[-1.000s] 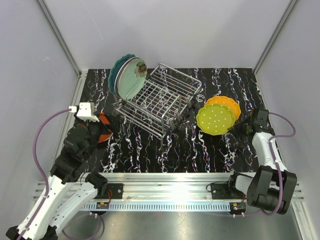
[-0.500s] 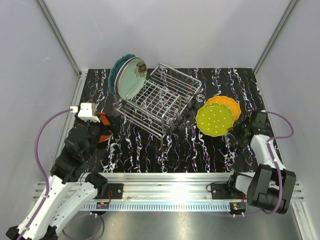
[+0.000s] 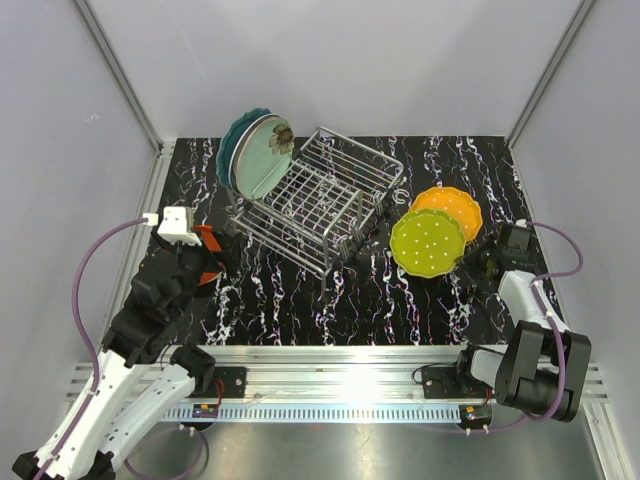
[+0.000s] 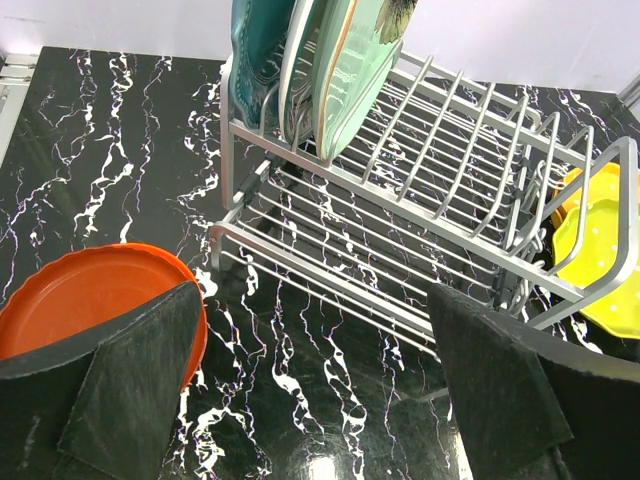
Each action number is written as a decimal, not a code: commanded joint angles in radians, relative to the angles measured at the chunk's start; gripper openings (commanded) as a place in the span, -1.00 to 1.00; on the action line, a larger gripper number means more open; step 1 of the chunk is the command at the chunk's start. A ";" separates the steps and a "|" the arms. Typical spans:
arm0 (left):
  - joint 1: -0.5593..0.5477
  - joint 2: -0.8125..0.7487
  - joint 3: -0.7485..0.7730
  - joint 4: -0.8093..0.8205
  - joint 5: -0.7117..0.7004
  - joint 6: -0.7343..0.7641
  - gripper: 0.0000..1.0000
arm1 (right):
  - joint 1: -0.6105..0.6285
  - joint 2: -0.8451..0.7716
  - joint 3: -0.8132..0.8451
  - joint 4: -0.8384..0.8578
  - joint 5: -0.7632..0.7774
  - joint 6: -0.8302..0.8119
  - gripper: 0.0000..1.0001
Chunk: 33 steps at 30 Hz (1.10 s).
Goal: Load the plates into the dish rack
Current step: Grab a plate with the right arm
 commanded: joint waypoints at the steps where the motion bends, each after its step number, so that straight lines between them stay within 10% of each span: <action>1: -0.004 -0.007 0.001 0.032 0.019 0.009 0.98 | 0.002 -0.004 0.001 0.088 -0.035 -0.025 -1.00; 20: -0.006 0.009 -0.002 0.028 0.060 -0.011 0.98 | 0.197 -0.155 0.018 0.015 0.046 -0.051 -1.00; 33: -0.006 -0.016 -0.048 -0.038 0.330 -0.389 0.93 | 0.226 -0.237 -0.062 -0.128 -0.023 0.154 -1.00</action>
